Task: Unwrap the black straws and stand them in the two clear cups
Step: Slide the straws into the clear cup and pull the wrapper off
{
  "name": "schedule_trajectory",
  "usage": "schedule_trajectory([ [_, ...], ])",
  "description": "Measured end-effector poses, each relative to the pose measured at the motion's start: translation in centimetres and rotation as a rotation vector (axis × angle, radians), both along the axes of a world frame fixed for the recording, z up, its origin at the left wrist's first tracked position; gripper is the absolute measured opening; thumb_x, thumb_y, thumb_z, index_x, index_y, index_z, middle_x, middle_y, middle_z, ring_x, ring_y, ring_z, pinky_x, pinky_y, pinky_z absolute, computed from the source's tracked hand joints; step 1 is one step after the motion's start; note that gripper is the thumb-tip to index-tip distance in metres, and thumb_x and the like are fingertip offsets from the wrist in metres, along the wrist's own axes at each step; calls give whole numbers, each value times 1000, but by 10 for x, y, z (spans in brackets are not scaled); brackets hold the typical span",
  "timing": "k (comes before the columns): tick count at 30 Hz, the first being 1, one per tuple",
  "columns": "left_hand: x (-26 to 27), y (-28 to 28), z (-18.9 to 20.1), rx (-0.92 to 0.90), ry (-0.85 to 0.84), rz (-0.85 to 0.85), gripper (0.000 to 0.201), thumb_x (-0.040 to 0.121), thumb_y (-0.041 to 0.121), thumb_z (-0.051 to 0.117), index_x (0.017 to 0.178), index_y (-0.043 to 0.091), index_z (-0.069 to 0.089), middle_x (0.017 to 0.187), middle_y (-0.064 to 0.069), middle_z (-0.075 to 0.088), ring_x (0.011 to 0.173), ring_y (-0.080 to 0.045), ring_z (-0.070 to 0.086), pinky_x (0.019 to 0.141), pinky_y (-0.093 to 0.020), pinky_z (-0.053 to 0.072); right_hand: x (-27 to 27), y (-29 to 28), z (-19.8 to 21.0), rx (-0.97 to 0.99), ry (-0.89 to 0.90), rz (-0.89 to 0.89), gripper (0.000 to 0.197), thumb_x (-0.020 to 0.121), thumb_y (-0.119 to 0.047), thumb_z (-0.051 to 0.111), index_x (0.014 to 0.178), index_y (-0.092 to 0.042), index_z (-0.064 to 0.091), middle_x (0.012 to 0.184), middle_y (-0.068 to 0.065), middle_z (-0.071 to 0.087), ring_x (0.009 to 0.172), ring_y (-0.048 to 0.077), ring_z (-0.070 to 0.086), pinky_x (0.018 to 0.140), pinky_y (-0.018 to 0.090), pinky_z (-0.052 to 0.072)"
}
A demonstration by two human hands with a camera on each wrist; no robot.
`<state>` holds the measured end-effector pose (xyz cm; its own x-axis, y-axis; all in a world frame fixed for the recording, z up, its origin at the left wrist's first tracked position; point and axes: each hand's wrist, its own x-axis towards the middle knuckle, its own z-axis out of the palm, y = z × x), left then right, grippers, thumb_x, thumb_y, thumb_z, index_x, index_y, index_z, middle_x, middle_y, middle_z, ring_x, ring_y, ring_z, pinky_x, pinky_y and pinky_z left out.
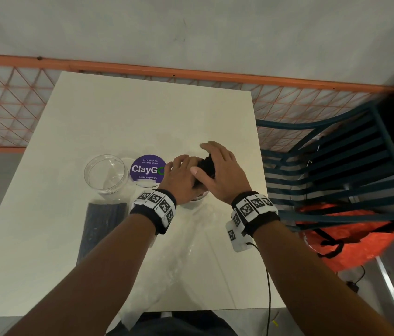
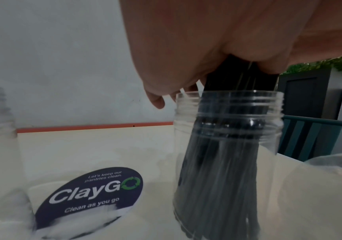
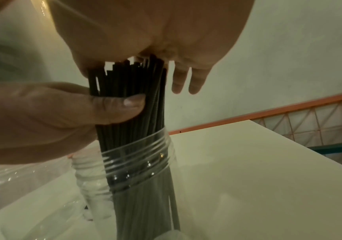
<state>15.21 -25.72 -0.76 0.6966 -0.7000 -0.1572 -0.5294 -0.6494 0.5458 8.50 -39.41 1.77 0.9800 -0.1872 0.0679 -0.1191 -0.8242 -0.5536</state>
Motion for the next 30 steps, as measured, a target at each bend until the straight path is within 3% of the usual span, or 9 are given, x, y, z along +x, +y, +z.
schedule_trajectory([
  [2, 0, -1, -2, 1, 14, 1, 71, 87, 43, 66, 145, 15, 35, 150, -3, 41, 146, -28, 24, 117, -50, 20, 0, 4, -1, -10, 21, 37, 59, 89, -62, 46, 137, -28, 43, 145, -1, 43, 130, 21, 44, 103, 38, 45],
  [5, 0, -4, -1, -17, 19, 19, 72, 87, 42, 66, 146, 16, 34, 148, -4, 42, 145, -29, 26, 117, -51, 21, 0, 7, 2, -22, 21, 17, 51, 92, -60, 38, 129, -27, 49, 134, -4, 49, 118, 18, 51, 91, 41, 54],
  [9, 2, -8, -1, 2, 43, 41, 68, 86, 39, 64, 144, 18, 35, 145, -3, 43, 144, -28, 27, 117, -49, 22, 2, 6, 1, 14, 39, 72, 50, 86, -57, 51, 124, -24, 50, 129, -1, 48, 112, 19, 52, 87, 35, 52],
  [13, 4, -7, -5, -4, 6, 73, 79, 73, 54, 72, 137, 19, 44, 140, -2, 50, 139, -27, 34, 114, -50, 29, 8, 5, -1, 47, 28, -5, 27, 94, -42, 52, 108, -19, 55, 113, 2, 52, 94, 20, 58, 79, 42, 56],
  [18, 2, -10, -5, -32, -39, 109, 75, 75, 56, 68, 136, 19, 45, 137, -2, 54, 135, -28, 42, 112, -49, 34, 12, 7, 0, -5, 10, -63, 29, 95, -44, 51, 109, -19, 55, 121, 0, 51, 84, 19, 61, 72, 37, 56],
  [21, 1, -8, -3, -57, -26, 129, 70, 77, 52, 67, 134, 18, 46, 133, -4, 55, 132, -28, 45, 111, -48, 35, 11, 9, 3, -22, 12, -90, 39, 92, -53, 50, 116, -23, 53, 128, -4, 49, 90, 17, 63, 73, 36, 57],
  [25, 0, -7, -3, -75, -9, 126, 66, 74, 52, 67, 129, 20, 49, 124, -4, 59, 123, -28, 52, 106, -48, 41, 11, 11, 7, -9, 40, -115, 51, 88, -62, 50, 126, -29, 49, 131, -8, 54, 111, 15, 58, 85, 38, 54],
  [30, 1, -8, -3, -100, -1, 109, 70, 69, 58, 64, 130, 25, 50, 124, 0, 60, 120, -26, 54, 103, -45, 41, 13, 12, 12, -10, 31, -128, 53, 86, -65, 49, 126, -30, 50, 131, -8, 53, 115, 16, 56, 86, 38, 53],
])
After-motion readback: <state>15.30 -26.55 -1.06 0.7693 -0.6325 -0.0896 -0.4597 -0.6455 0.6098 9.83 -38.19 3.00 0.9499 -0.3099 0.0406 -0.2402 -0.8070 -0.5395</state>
